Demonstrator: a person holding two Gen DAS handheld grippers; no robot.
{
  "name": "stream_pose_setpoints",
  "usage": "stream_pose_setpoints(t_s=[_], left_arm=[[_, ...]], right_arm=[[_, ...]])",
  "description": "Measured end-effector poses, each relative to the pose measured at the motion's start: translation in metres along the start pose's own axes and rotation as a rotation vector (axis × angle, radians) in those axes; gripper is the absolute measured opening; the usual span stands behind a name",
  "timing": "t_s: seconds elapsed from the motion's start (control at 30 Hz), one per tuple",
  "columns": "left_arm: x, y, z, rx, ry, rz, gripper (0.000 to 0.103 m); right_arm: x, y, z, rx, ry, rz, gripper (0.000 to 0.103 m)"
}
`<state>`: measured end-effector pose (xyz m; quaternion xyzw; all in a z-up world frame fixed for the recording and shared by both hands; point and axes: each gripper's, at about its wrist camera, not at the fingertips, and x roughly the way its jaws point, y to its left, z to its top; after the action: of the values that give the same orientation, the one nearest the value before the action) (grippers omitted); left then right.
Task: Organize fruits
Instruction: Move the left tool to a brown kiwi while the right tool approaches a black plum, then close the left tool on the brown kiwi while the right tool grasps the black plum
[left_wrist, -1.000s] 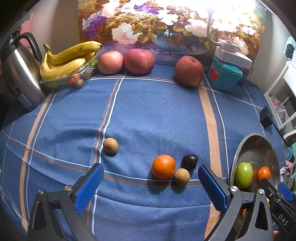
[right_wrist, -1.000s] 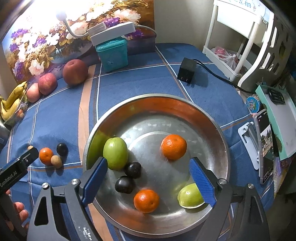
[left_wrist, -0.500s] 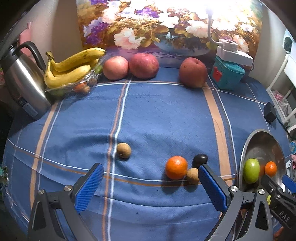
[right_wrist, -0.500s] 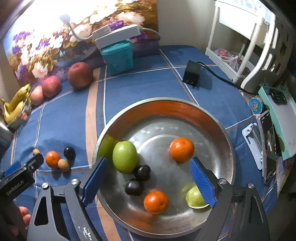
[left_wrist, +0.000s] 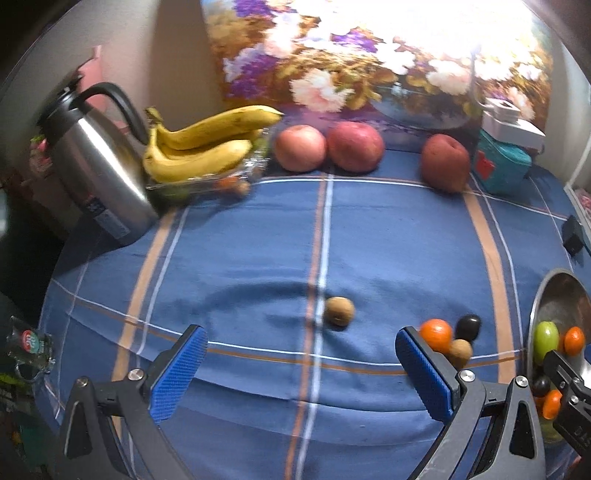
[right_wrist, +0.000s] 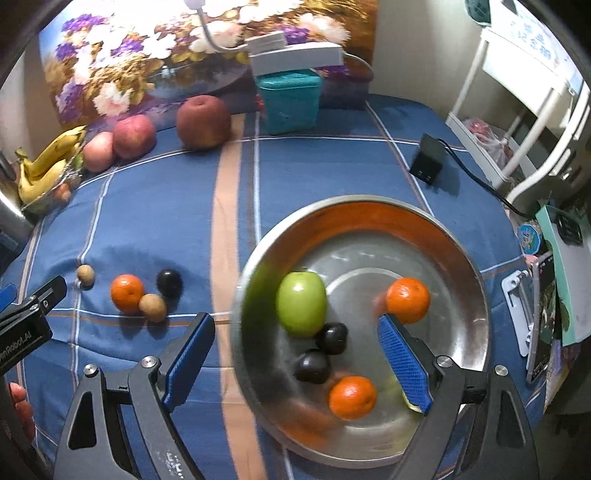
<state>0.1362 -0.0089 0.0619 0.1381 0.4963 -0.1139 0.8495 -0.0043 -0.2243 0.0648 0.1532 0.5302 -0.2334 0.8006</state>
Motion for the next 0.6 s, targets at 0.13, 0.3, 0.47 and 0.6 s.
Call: stream_pose_setpoints(t_s=[0.13,0.3,0.47,0.6], left_arm=[[-0.002,0.019,0.002,-0.032,-0.006,0.031,0.103],[-0.005,0.036,0.003,-0.079,-0.012,0.029,0.103],[-0.002,0.044,0.004,-0.105,-0.012,0.019,0.103],[0.002,0.043,0.006,-0.116,-0.001,-0.013,0.103]], right_arm=[[-0.003,0.013,0.002,-0.016,-0.014,0.03,0.09],[-0.008,0.03,0.002,-0.045,-0.034,0.075,0.09],[-0.01,0.039,0.005,-0.032,-0.057,0.146,0.09],[-0.01,0.045,0.009,-0.011,-0.067,0.199,0.09]])
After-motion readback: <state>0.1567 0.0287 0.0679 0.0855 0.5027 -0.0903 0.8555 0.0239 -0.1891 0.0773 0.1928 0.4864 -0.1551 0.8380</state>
